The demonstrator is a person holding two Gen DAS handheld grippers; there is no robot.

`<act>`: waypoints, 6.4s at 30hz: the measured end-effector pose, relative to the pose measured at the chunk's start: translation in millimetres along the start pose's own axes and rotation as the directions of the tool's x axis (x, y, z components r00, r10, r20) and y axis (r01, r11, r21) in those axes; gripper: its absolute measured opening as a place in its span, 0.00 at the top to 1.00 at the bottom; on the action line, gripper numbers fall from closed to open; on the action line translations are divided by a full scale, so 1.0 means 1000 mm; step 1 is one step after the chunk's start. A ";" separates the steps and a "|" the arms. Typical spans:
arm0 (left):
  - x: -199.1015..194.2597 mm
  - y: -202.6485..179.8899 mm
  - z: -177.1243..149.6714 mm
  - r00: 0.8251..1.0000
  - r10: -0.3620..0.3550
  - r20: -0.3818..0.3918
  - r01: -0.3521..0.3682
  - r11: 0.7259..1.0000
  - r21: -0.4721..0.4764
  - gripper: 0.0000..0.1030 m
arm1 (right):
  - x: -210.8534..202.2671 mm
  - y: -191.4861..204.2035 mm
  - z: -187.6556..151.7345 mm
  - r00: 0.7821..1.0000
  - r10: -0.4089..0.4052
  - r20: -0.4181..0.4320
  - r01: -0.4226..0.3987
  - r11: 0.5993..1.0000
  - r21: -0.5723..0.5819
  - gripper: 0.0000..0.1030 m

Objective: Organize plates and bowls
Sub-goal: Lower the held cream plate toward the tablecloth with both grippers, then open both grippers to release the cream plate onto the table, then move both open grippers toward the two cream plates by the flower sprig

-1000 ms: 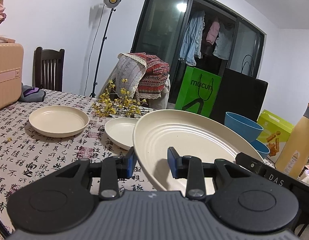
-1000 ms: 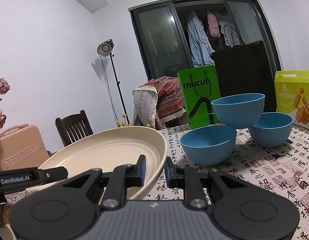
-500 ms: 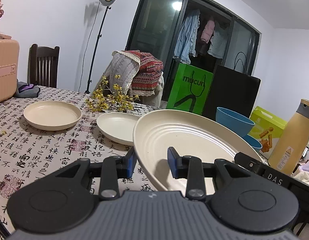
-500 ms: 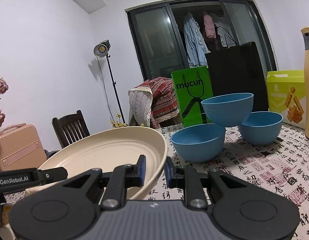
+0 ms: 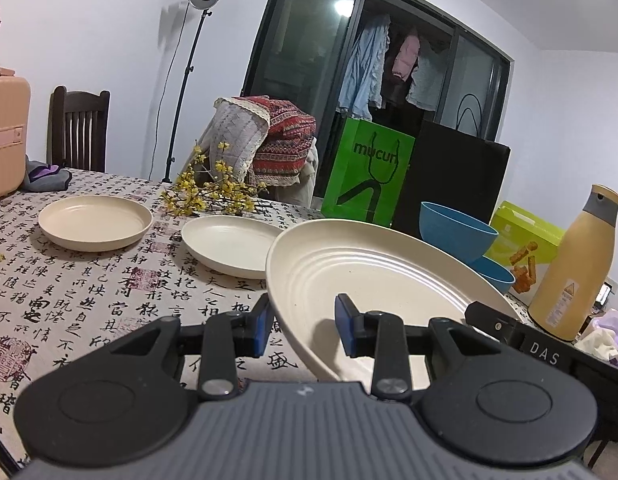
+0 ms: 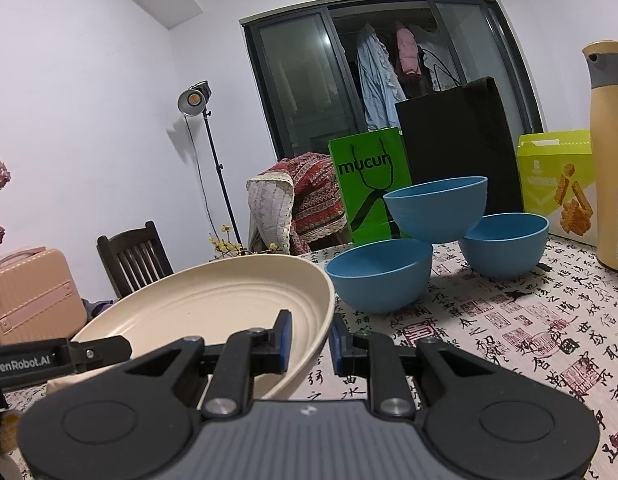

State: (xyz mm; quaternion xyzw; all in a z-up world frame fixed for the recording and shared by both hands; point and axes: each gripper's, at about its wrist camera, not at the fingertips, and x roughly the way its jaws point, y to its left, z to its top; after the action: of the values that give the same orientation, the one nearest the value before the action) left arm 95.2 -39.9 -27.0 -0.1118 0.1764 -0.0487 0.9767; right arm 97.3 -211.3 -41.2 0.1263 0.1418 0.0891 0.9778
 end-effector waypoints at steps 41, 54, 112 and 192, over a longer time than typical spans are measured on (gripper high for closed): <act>0.026 -0.018 -0.035 0.995 -0.023 -0.097 0.028 0.998 0.053 0.68 | -0.002 -0.036 -0.031 0.997 -0.057 -0.043 0.057 0.998 0.004 0.81; 0.033 -0.023 -0.049 0.990 -0.003 -0.143 0.017 0.996 0.092 0.67 | 0.001 -0.043 -0.045 0.994 -0.074 -0.079 0.075 0.997 0.014 0.81; 0.019 0.009 -0.043 0.997 0.034 -0.075 -0.029 0.997 0.066 0.04 | 0.003 -0.040 -0.047 0.990 -0.120 -0.069 0.117 0.992 -0.056 0.45; 0.033 0.067 -0.033 0.996 0.079 -0.041 -0.079 0.997 -0.010 0.00 | 0.001 -0.027 -0.039 0.982 -0.146 0.122 0.155 0.985 -0.072 0.00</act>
State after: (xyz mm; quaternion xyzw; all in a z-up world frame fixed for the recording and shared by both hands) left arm 117.8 14.4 -83.4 -0.1092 0.2009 -0.0113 0.9734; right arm 90.5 -228.0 -85.1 0.0803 0.0901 0.0129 0.9926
